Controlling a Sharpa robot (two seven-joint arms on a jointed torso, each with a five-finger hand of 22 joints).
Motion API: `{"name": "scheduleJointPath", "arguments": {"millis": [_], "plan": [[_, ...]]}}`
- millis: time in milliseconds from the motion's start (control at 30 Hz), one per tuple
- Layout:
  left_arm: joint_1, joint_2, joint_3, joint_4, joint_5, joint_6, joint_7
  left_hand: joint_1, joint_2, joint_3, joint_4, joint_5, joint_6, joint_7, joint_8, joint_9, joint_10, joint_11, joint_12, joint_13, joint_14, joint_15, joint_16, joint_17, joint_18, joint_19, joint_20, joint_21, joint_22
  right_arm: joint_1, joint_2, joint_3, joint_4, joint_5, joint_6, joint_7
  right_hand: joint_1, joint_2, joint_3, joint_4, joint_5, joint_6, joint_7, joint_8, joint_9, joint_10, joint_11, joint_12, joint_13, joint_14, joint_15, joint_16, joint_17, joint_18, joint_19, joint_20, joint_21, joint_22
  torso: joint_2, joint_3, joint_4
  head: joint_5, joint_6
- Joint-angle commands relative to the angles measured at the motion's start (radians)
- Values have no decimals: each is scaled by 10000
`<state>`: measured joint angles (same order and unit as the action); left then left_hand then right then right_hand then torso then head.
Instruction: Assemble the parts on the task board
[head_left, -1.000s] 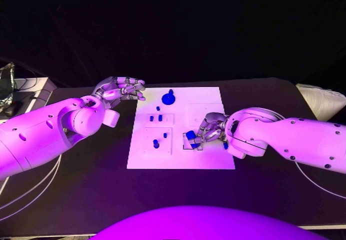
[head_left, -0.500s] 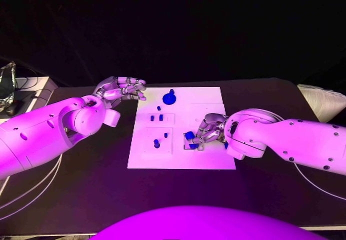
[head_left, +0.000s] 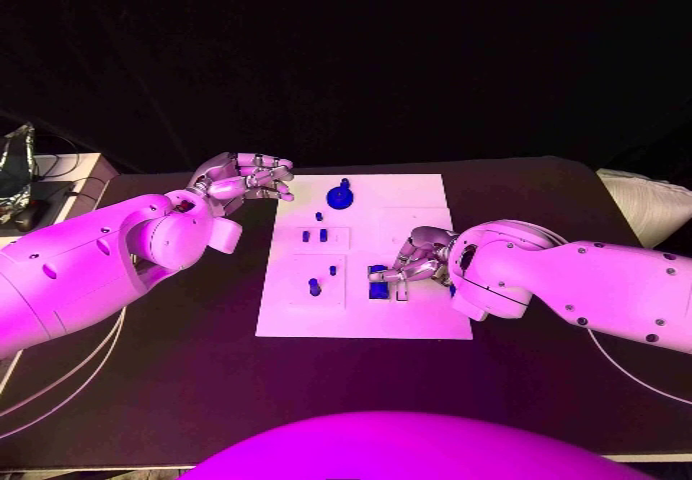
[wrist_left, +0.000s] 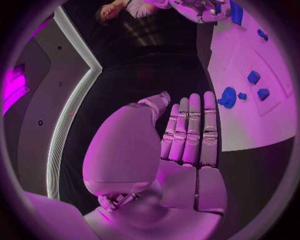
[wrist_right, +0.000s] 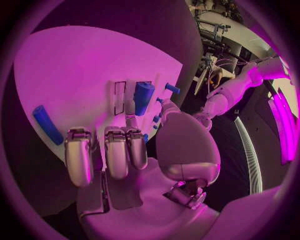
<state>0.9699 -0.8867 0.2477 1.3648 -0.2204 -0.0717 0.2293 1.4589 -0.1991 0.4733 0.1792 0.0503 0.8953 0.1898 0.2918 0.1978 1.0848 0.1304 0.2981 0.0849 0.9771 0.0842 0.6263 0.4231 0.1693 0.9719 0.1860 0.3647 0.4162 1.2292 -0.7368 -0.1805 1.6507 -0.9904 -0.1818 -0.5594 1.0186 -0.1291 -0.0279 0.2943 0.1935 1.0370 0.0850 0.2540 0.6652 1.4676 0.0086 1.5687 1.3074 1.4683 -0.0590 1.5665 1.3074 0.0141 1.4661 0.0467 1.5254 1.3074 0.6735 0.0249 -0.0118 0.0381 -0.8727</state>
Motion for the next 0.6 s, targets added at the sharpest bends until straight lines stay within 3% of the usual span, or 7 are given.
{"name": "scheduleJointPath", "arguments": {"millis": [33, 167, 300, 467, 600], "plan": [[-6, 9, 8, 24, 54, 58, 79, 22, 40, -20, 10, 7, 70, 29, -49, -11, -53, 4, -19, 11, -71, -26, 36, 13, 98, -68, 24, -38, -2, -25, -44, -2, 59, -181, -167, 88, 8, 119, -71, 7, -48, -60, -9, -46, 11, 1032, 4, 21, 2634, 1025, 32, 43, 2634, -61, 943, 26, 48, 2528, -3, 5, -6, -25, 1], [-6, 11, 8, 16, 54, 60, 80, 22, 40, -20, 10, 7, 70, 29, -49, -11, -53, 4, -19, 11, -71, -26, 36, 13, 98, -68, 24, -38, -2, -57, -165, -1, 174, -349, -228, 156, 168, 198, -153, -15, -11, -23, -22, -22, 31, 1032, -7, 21, 2634, 1025, 28, 43, 2634, -66, 950, 24, 73, 2534, 3, 10, 1, -30, 1], [-6, 22, 8, 4, 54, 66, 83, 22, 40, -20, 10, 7, 70, 29, -49, -11, -53, 4, -19, 11, -71, -26, 36, 13, 98, -68, 24, -38, -2, -101, -341, 1, 337, -424, -337, 395, 1270, 282, -164, -62, 216, 75, -79, 62, 96, 1032, -56, 21, 2634, 1025, -15, 43, 2634, -76, 964, -8, 129, 2549, 5, 17, -2, -13, 1], [-7, 49, 8, -9, 54, 74, 92, 22, 40, -20, 10, 7, 70, 29, -49, -11, -53, 4, -19, 11, -71, -26, 36, 13, 98, -68, 24, -38, -2, -126, -624, 7, 520, -381, -781, 874, 2073, 310, 85, -56, -85, 141, -129, 139, 130, 1032, -104, 21, 2634, 1025, -58, 43, 2634, -77, 964, -48, 132, 2549, -4, 7, -8, -61, 1], [-9, 77, 7, -33, 54, 83, 103, 11, 50, -21, 23, 7, 63, 34, -55, -18, -56, 6, -17, 13, -74, -24, 39, 22, 98, -68, 25, -43, -2, -118, -1057, 51, 687, -46, -1174, 1482, 2432, 337, 292, -73, 340, 97, -122, 101, 95, 1032, -103, 21, 2634, 1025, -61, 43, 2634, -76, 963, -57, 127, 2548, -27, 21, -23, -72, 1]]}}
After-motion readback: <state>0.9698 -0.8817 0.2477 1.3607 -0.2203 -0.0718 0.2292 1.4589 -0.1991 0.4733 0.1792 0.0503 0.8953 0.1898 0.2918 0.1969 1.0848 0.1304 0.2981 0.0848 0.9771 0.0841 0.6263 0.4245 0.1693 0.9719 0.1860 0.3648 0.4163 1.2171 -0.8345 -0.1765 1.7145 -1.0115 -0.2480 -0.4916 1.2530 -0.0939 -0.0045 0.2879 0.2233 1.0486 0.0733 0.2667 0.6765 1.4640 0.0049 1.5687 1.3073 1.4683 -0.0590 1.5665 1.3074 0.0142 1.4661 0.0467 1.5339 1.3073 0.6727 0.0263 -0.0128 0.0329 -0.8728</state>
